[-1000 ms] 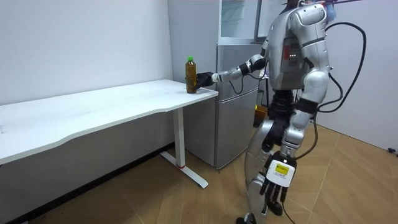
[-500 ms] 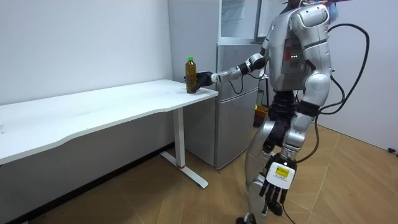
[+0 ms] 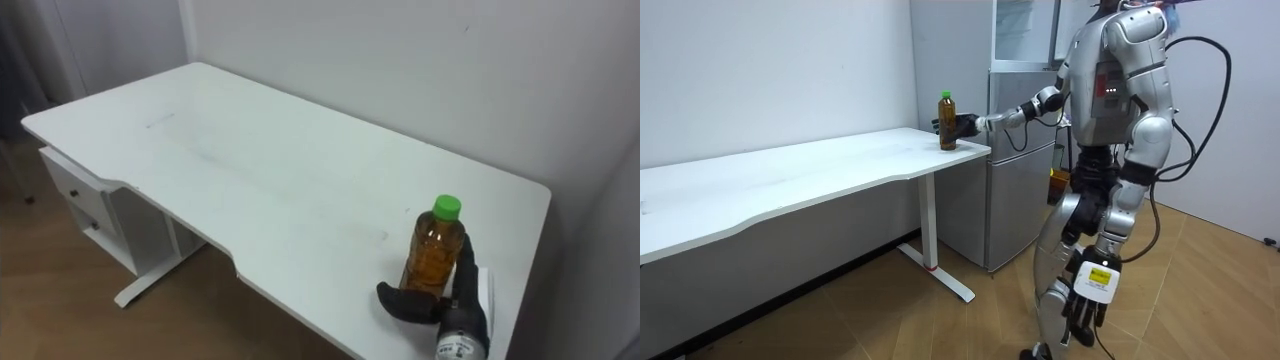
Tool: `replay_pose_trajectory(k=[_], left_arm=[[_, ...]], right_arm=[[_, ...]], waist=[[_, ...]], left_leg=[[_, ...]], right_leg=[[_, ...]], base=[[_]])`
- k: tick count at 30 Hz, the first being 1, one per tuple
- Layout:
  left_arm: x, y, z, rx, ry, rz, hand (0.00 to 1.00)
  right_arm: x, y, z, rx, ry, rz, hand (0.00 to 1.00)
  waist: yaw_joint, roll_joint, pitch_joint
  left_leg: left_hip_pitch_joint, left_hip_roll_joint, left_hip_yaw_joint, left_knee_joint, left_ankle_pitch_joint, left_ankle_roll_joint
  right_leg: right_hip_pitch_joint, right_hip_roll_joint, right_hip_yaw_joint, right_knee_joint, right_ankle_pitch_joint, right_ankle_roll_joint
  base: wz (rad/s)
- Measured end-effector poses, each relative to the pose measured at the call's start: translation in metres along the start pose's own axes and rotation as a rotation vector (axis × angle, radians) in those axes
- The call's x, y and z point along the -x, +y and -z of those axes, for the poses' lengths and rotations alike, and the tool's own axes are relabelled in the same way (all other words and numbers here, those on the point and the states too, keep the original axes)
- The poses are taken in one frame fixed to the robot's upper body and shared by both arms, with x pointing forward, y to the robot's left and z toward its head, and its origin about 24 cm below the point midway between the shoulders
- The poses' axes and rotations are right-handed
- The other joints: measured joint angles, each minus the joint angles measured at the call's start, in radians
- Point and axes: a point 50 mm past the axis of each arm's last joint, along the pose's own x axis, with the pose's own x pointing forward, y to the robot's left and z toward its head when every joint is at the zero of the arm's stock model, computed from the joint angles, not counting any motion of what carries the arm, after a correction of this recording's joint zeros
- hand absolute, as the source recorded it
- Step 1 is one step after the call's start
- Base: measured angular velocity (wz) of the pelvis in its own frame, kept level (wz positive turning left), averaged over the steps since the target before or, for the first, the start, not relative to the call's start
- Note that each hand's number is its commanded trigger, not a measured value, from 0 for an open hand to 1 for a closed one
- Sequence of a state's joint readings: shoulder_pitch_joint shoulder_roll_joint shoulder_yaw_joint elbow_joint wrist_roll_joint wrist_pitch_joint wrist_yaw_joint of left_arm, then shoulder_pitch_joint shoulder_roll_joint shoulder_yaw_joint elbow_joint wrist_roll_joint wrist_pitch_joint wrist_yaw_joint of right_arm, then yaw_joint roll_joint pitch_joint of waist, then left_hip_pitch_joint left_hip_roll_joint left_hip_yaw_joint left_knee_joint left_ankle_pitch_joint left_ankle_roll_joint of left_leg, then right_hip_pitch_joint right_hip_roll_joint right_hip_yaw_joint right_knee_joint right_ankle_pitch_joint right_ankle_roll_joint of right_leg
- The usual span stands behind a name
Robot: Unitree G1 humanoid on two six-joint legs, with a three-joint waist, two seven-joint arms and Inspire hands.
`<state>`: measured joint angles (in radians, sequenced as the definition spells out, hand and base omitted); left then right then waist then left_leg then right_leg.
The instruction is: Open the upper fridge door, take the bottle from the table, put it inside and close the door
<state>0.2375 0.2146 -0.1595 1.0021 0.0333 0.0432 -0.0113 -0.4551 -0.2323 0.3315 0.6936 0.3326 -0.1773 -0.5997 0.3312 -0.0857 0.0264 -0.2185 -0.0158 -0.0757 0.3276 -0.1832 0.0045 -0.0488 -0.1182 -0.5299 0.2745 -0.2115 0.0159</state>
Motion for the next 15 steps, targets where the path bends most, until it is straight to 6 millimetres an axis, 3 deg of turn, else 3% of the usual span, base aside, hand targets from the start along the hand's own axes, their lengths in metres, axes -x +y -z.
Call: replay_pose_trajectory(k=[7,15], left_arm=[[-0.0001,0.0001,-0.0010,-0.001,-0.007,-0.001,0.00],[-0.0001,-0.0002,-0.0009,0.000,-0.007,-0.003,0.00]], right_arm=[[-0.0019,-0.0024,-0.0013,-0.079,0.024,0.021,0.00],[-0.0022,-0.0033,-0.0004,-0.141,0.051,0.031,0.00]], waist=[[-0.003,0.019,0.0129],[0.000,0.022,0.0130]], left_leg=[[-0.014,-0.005,-0.022,0.015,0.000,0.000],[-0.014,-0.007,-0.024,0.019,0.000,0.000]], right_leg=[[0.005,0.000,-0.022,0.000,0.000,0.000],[0.006,-0.002,-0.023,0.001,0.000,0.001]], base=[[0.09],[0.01]])
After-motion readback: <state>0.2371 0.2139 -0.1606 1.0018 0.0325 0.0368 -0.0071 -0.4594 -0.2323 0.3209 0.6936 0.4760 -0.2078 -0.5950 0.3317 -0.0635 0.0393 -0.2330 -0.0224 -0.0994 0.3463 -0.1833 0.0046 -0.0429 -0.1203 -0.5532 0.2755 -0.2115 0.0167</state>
